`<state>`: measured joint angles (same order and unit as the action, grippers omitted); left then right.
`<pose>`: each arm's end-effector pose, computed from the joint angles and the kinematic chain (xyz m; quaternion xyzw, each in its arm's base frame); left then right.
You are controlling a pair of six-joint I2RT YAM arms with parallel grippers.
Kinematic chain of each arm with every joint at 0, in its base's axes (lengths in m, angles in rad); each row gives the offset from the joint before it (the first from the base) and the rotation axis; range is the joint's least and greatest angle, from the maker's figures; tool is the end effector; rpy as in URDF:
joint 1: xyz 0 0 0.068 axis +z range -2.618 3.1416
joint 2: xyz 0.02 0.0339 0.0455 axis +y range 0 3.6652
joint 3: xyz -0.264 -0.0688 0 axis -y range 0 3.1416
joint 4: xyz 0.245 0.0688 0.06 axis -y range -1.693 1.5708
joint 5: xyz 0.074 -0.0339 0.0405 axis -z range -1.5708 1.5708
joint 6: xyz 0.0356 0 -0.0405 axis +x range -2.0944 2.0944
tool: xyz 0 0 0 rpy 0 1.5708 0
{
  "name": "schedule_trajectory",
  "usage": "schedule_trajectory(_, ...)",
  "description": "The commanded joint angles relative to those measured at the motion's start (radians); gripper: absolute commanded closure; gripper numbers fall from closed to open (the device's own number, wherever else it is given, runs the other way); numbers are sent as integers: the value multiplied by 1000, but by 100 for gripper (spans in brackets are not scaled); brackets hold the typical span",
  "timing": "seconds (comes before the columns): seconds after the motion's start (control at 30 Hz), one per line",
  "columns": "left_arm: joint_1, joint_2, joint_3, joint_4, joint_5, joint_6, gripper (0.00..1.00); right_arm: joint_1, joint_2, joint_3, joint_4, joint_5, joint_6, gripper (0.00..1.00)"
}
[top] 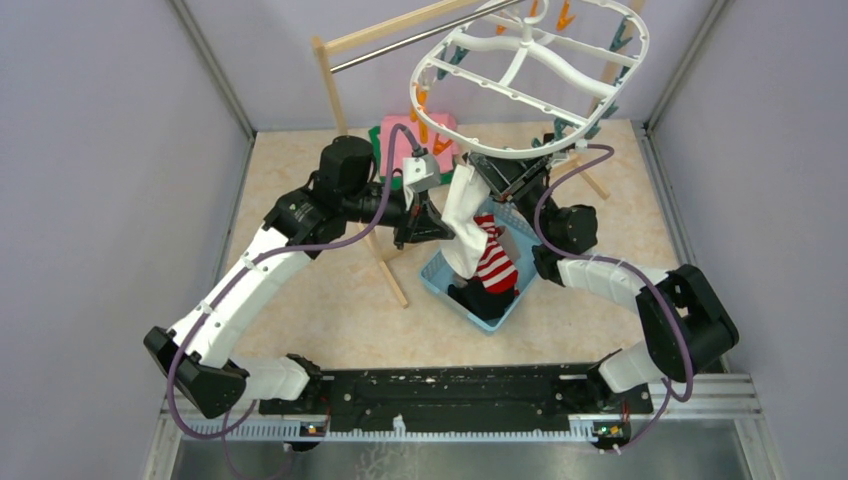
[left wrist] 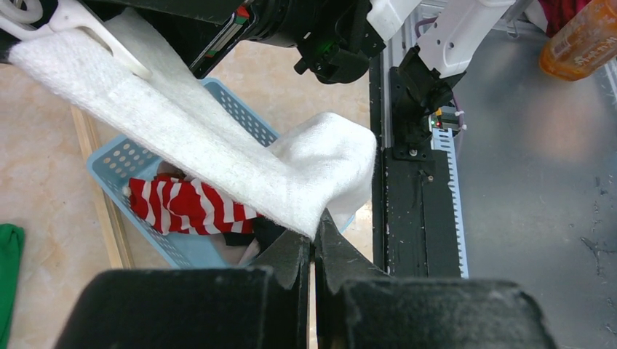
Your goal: Remove the socks clipped to the hanger
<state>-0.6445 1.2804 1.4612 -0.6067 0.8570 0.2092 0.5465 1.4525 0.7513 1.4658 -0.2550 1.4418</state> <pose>0.1943 -0.1797 0.4293 0.5214 0.6028 -0.4474 0.4057 0.2457 0.1599 0.3385 0.0630 0.4014 0.7920 0.4556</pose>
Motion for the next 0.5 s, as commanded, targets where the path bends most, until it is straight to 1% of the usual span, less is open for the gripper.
schedule_trajectory(0.0, -3, 9, 3, 6, -16, -5, 100, -15, -43, 7, 243, -7, -22, 100)
schedule_trajectory(0.1, -4, 21, 23, 13, -15, -20, 100, -16, -49, 1, 224, -38, -40, 99)
schedule_trajectory(0.13, -2, 22, 32, 17, -8, -27, 100, -16, -44, 0, 220, -46, -44, 86)
schedule_trajectory(0.17, -1, 25, 46, 18, 5, -33, 100, -18, -39, 0, 224, -62, -41, 70)
schedule_trajectory(0.2, 0, 26, 57, 17, 23, -37, 100, -22, -28, 1, 237, -75, -34, 59)
schedule_trajectory(0.27, 2, 25, 71, 12, 57, -40, 100, -39, -1, 7, 255, -111, 0, 48)
schedule_trajectory(0.3, 2, 25, 77, 8, 70, -41, 100, -53, 7, 11, 254, -139, 10, 40)
schedule_trajectory(0.4, 1, 23, 87, -4, 87, -39, 100, -91, -6, -29, 249, -170, 1, 3)
schedule_trajectory(0.47, 2, 22, 84, -4, 86, -35, 100, -103, -36, -67, 185, -167, -44, 1)
